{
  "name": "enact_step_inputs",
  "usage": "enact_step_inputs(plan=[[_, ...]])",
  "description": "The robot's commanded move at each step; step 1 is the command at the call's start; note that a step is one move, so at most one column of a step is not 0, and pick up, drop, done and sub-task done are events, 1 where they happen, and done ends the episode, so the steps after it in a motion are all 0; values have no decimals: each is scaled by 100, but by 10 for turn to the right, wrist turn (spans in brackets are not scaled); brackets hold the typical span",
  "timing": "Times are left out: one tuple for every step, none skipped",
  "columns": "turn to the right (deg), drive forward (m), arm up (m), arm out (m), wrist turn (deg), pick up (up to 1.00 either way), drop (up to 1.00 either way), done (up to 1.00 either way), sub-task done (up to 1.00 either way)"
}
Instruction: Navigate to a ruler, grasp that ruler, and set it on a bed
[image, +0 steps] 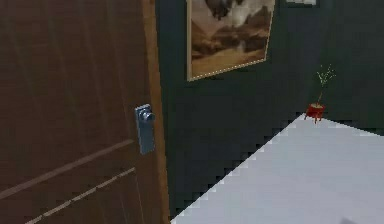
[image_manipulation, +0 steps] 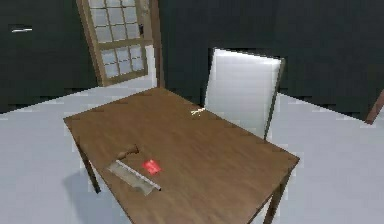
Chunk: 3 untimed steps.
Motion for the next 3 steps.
enact_step_inputs(plan=[[450,0,0,0,0,0,0,0,0],[0,100,0,0,0,0,0,0,0],[0,40,0,0,0,0,0,0,0]])
